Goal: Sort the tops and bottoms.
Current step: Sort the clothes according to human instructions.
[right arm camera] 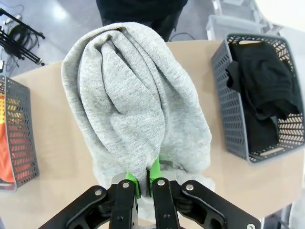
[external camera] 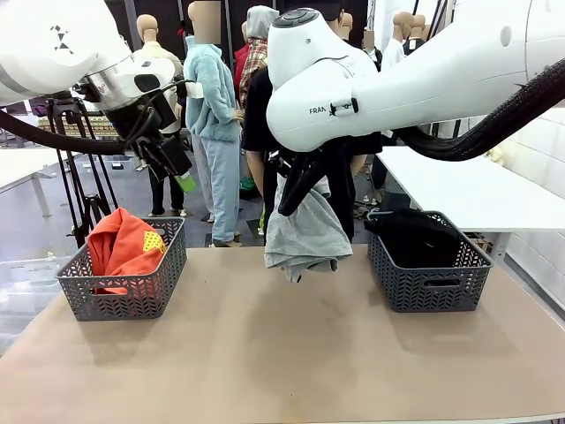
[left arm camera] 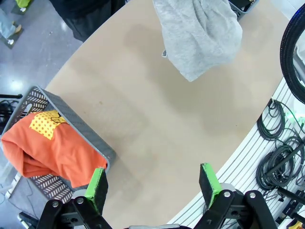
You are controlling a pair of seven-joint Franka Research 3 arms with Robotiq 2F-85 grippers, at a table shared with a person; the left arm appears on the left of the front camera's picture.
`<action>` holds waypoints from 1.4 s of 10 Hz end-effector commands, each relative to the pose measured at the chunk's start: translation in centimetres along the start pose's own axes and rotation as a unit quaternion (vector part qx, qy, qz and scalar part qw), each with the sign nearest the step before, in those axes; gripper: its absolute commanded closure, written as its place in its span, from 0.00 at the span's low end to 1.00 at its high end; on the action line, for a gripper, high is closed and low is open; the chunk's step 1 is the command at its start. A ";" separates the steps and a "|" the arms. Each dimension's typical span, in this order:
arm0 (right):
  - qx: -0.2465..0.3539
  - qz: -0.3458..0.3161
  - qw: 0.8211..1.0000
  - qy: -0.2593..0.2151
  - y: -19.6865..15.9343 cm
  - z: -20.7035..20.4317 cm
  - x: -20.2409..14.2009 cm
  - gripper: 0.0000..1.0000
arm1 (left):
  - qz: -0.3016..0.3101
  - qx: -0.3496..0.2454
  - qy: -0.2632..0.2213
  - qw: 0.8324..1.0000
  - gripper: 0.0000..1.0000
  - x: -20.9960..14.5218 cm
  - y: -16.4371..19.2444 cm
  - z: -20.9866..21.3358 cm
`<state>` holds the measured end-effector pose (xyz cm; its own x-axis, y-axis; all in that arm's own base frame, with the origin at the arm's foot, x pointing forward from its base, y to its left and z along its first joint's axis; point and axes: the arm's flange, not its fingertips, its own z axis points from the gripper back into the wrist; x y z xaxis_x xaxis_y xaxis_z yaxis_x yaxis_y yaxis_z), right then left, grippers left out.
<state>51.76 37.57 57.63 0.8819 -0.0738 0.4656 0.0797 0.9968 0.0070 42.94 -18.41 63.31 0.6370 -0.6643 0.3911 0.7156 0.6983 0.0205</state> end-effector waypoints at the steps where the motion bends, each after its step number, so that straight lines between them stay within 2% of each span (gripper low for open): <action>1: 0.010 -0.004 1.000 -0.001 -0.1 0.2 0.2 1.00 | 0.001 0.000 0.001 1.000 0.00 -0.2 0.1 0.1; 14: 0.010 -0.004 1.000 -0.001 -0.1 0.2 0.2 1.00 | 0.001 0.000 0.001 1.000 0.00 -0.2 0.1 0.1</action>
<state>51.76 37.57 57.63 0.8819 -0.0739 0.4657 0.0798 0.9968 0.0072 42.94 -18.41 63.31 0.6370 -0.6643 0.3911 0.7156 0.6983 0.0205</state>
